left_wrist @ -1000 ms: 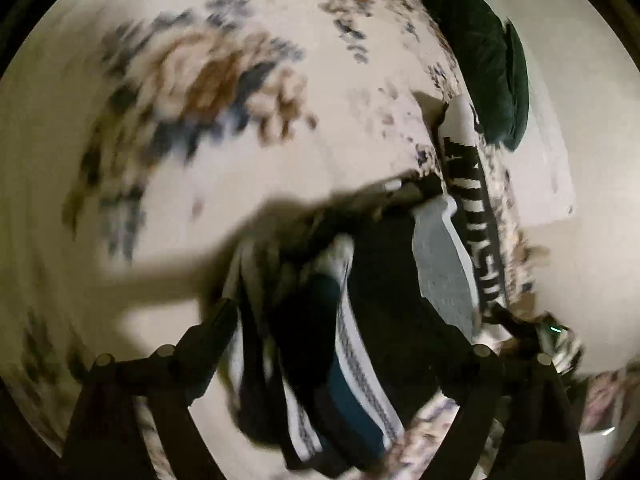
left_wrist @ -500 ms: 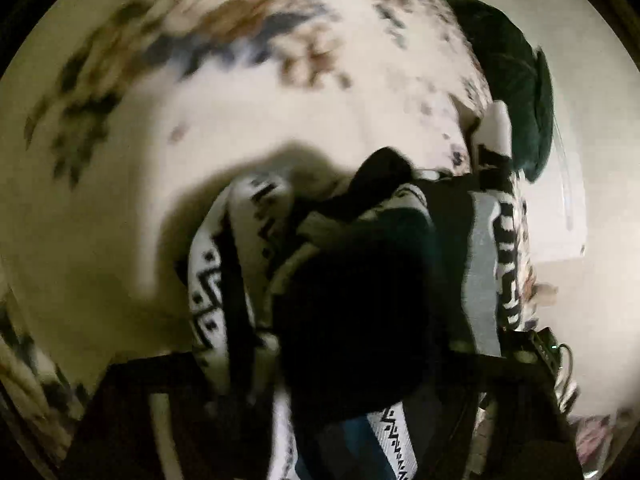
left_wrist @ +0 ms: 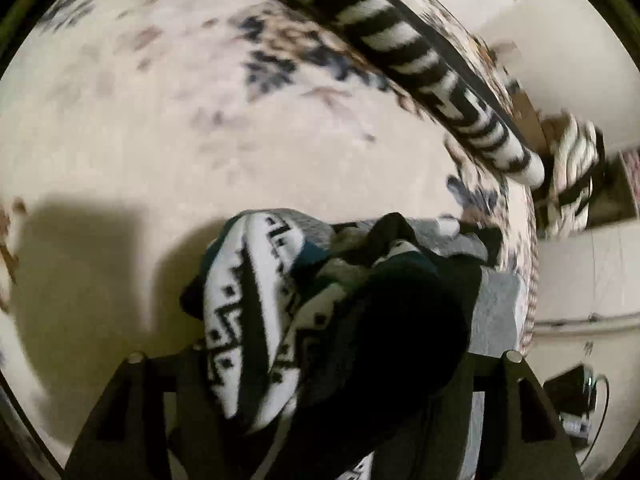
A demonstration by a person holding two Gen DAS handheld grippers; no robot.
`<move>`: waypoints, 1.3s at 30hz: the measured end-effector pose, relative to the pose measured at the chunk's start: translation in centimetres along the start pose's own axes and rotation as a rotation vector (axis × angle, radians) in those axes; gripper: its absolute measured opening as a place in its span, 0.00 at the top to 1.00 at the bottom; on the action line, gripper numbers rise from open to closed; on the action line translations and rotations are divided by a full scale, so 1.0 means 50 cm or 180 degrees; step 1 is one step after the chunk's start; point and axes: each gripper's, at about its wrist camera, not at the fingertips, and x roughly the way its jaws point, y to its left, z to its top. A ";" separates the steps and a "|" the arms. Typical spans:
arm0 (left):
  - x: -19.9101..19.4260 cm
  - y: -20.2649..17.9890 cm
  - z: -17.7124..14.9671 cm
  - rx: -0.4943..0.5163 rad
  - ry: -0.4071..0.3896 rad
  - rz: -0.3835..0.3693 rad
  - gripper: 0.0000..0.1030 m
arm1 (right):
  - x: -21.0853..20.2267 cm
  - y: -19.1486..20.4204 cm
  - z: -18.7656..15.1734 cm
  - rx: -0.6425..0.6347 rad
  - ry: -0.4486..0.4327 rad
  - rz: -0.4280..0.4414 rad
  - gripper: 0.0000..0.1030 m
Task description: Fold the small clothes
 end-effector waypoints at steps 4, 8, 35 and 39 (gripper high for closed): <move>-0.072 0.013 -0.023 -0.0305 -0.0137 -0.0096 0.27 | -0.074 0.031 0.032 -0.0391 -0.0239 -0.0444 0.42; -0.142 0.013 -0.061 -0.0509 -0.0480 -0.0062 0.15 | -0.125 0.112 0.086 -0.1099 -0.0453 -0.0646 0.38; -0.113 0.038 0.046 -0.0357 -0.0811 0.0315 0.83 | 0.026 0.389 0.177 -0.2423 -0.0632 -0.0727 0.87; -0.001 0.115 0.100 -0.0672 -0.0274 0.0038 0.77 | 0.114 0.376 0.236 -0.2384 -0.0532 -0.1171 0.87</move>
